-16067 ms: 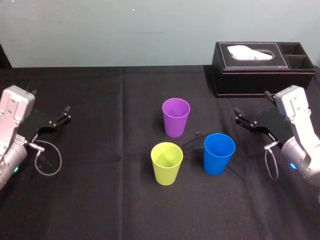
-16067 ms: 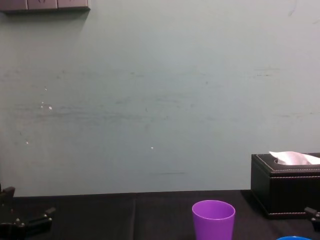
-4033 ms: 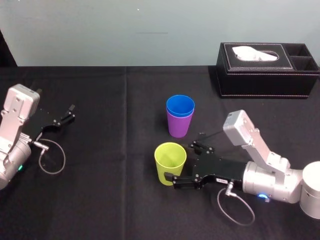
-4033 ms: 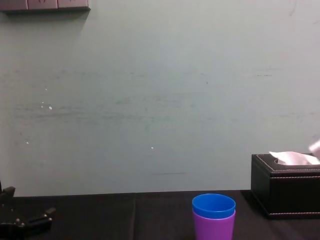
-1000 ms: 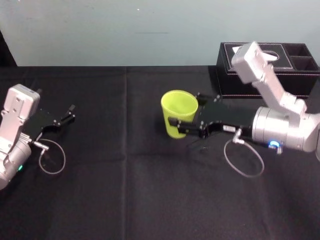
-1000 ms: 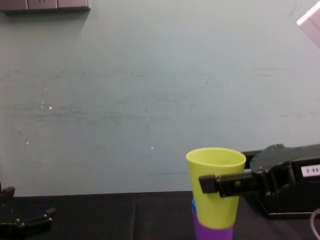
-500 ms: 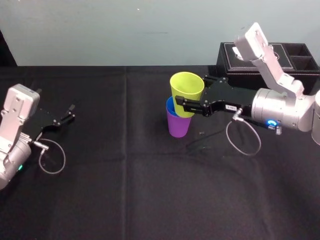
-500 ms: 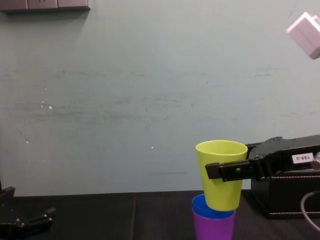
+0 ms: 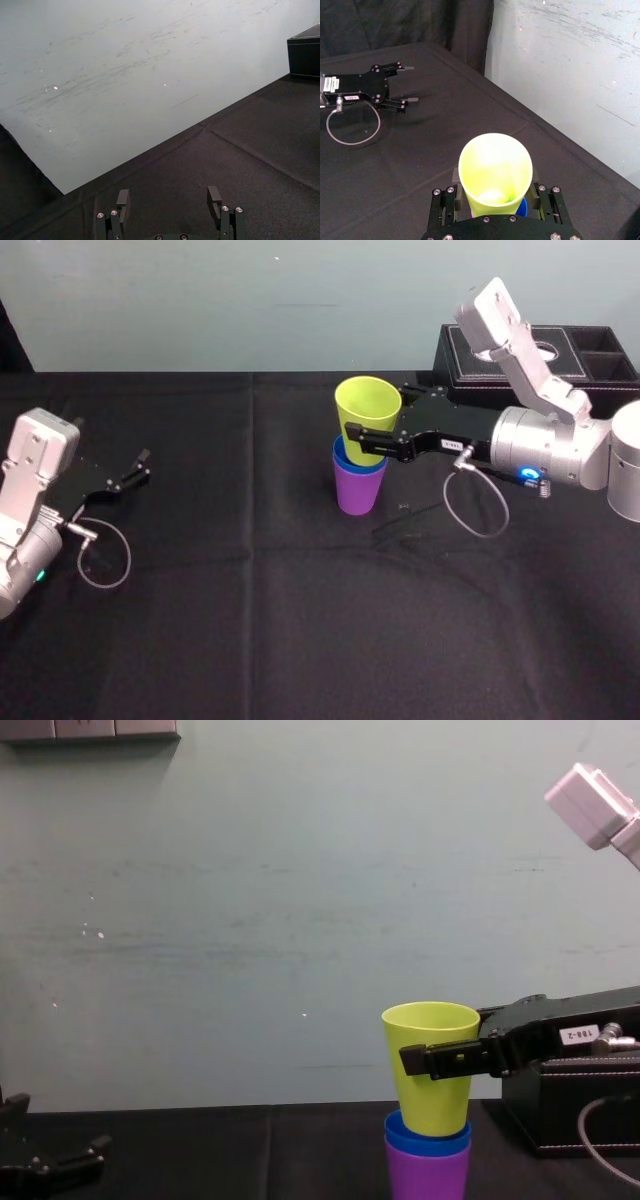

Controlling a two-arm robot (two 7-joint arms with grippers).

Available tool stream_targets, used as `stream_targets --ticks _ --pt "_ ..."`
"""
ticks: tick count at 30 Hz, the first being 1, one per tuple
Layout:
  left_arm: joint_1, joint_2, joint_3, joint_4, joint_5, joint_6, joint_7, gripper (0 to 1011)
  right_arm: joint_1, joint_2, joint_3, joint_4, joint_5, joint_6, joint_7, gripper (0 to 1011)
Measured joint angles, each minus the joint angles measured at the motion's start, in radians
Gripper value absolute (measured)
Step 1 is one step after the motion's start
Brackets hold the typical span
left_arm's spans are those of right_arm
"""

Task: Stack the three plastic cups sequentially using one hand.

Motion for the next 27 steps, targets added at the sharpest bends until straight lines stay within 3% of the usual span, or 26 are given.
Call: stream_targets --ticks 16,27 --pt "0.0 0.0 0.0 0.0 0.0 0.0 0.0 1011 0.039 -0.036 -0.016 0.084 -0.017 -0.019 0.024 733" --pt "0.0 0.0 0.0 0.0 0.0 0.0 0.0 1012 0.032 -0.044 -0.017 0.108 -0.009 -0.037 0.034 733"
